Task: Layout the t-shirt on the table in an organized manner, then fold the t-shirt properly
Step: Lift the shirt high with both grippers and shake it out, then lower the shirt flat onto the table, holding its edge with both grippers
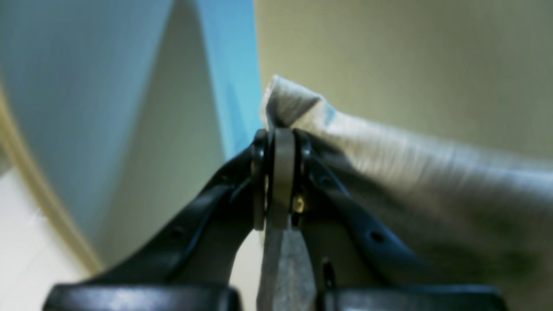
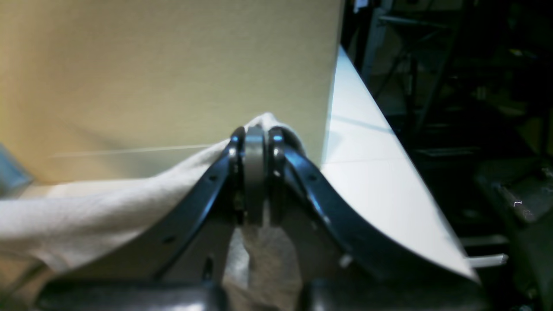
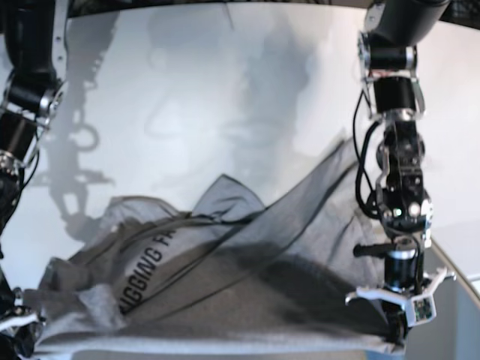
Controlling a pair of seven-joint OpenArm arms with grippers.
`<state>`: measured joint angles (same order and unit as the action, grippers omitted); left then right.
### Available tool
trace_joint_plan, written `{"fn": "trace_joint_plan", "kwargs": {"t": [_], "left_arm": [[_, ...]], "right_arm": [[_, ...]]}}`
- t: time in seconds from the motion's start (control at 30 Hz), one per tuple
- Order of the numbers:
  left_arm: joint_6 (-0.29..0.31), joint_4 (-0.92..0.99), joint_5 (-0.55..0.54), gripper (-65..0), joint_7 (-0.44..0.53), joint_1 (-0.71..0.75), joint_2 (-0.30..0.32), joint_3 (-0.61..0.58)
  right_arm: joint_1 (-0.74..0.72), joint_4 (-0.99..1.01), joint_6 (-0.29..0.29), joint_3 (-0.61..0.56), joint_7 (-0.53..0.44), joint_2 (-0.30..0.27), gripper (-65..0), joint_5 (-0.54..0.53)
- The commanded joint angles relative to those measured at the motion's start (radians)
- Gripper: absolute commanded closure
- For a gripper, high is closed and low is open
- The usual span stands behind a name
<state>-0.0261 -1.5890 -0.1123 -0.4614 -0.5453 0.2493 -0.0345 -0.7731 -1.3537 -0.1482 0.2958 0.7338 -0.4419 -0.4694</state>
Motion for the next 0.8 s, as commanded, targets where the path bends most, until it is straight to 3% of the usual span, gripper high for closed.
{"fn": "trace_joint_plan", "kwargs": {"t": [0.0, 0.1, 0.23, 0.37, 0.53, 0.63, 0.77], "left_arm": [[-0.011, 0.04, 0.009, 0.0, 0.029, -0.077, 0.009, 0.003], [-0.01, 0.213, 0.009, 0.0, 0.029, -0.21, 0.014, 0.008], [-0.008, 0.464, 0.009, 0.0, 0.039, -0.413, 0.017, 0.003], [-0.008, 0.553, 0.009, 0.0, 0.042, -0.576, 0.025, 0.012], [-0.008, 0.359, 0.007, 0.0, -0.017, -0.571, 0.075, 0.012], [-0.008, 0.187, 0.007, 0.0, -0.099, -0.456, 0.095, 0.014], [-0.008, -0.077, 0.009, 0.0, -0.181, -0.235, 0.095, 0.015]], "right_arm": [[-0.081, 0.023, -0.004, -0.043, -0.033, -0.024, 0.0, -0.01], [-0.199, 0.164, -0.004, -0.146, -0.044, -0.036, 0.0, -0.007], [-0.377, 0.38, -0.003, -0.226, -0.159, -0.033, 0.0, -0.007], [-0.532, 0.461, -0.003, -0.295, -0.196, -0.028, 0.0, -0.009], [-0.532, 0.372, -0.003, -0.297, -0.188, -0.034, 0.0, -0.01], [-0.532, 0.262, -0.003, -0.297, -0.168, -0.065, 0.0, -0.015], [-0.391, 0.064, -0.003, -0.29, -0.027, -0.13, 0.0, -0.111]]}}
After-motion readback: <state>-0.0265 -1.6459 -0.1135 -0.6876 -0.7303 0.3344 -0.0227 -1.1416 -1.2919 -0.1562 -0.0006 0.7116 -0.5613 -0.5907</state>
